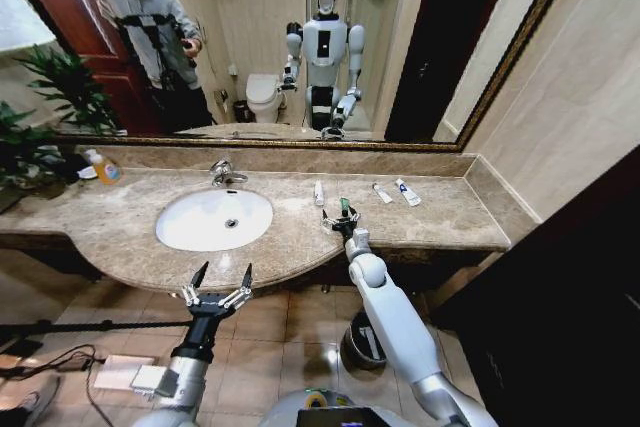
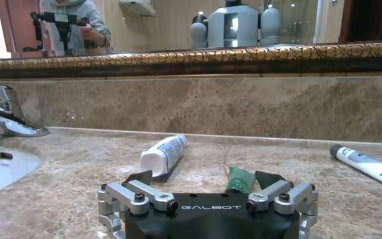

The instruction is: Pick up the trash from the sink and place it in the trash bin.

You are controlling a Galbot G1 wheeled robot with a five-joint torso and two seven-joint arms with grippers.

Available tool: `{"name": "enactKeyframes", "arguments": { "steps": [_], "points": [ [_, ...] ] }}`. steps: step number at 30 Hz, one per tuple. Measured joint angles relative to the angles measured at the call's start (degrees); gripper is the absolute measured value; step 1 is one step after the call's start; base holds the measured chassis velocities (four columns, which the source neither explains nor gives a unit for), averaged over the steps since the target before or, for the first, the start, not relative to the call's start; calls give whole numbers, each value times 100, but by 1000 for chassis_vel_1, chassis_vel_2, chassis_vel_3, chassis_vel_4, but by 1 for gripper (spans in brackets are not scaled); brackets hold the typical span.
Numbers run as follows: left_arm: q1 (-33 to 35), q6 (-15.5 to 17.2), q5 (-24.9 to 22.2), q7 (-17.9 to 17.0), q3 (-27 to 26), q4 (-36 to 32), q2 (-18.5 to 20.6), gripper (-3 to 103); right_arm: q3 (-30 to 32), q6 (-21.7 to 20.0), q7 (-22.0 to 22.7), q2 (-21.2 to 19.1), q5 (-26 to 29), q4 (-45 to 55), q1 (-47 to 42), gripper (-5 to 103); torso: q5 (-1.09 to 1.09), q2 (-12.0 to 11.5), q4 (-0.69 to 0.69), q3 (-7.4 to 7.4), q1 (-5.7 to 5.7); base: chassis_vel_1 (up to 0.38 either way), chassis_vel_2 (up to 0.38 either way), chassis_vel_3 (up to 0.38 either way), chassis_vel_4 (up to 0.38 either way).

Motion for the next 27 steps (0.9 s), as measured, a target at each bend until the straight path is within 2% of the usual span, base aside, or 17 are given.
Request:
{"name": "enactKeyframes", "arguments": {
  "steps": [2, 4, 7, 8, 11, 14, 16, 17, 20, 21, 23, 27],
  "points": [
    [0, 0, 0, 0, 0, 0, 0, 100, 13, -6, -4, -10, 2, -52, 16, 95, 0, 0, 0, 0, 0, 0, 0, 0, 0],
    [0, 0, 0, 0, 0, 0, 0, 100, 26, -6, -5, -13, 2, -72, 19, 95, 0, 0, 0, 0, 0, 0, 0, 0, 0],
    [0, 0, 0, 0, 0, 0, 0, 100, 44, 5, -13, -30, 3, -111, 1, 79, 0, 0, 0, 0, 0, 0, 0, 0, 0],
    [0, 0, 0, 0, 0, 0, 0, 100, 44, 5, -13, -30, 3, -111, 1, 79, 0, 0, 0, 0, 0, 0, 0, 0, 0],
    [0, 0, 0, 0, 0, 0, 0, 100, 81, 66, 1, -30, 1, -143, -19, 63, 0, 1, 0, 0, 0, 0, 0, 0, 0],
    [0, 0, 0, 0, 0, 0, 0, 100, 87, 69, 0, -38, -6, -120, -86, 57, 1, 1, 0, 0, 0, 0, 0, 0, 0],
    [0, 0, 0, 0, 0, 0, 0, 100, 113, 83, -1, -30, -9, -114, -131, 47, 1, 1, 0, 0, 0, 0, 0, 0, 0],
    [0, 0, 0, 0, 0, 0, 0, 100, 113, 83, -1, -30, -9, -114, -131, 47, 1, 1, 0, 0, 0, 0, 0, 0, 0],
    [0, 0, 0, 0, 0, 1, 0, 100, 129, 90, -1, -23, -9, -55, -174, 30, 0, 1, 0, 0, 0, 0, 0, 0, 0],
    [0, 0, 0, 0, 0, 1, 0, 100, 129, 90, -1, -23, -9, -55, -174, 30, 0, 1, 0, 0, 0, 0, 0, 0, 0],
    [0, 0, 0, 0, 0, 0, 0, 100, 126, 86, 1, -30, -6, 0, -198, 20, 1, 1, 0, 0, 0, 0, 0, 0, 0],
    [0, 0, 0, 0, 0, 0, 0, 100, 109, 78, 0, -56, 15, 105, -225, 13, 1, 1, 0, 0, 0, 0, 0, 0, 0]
  ]
}}
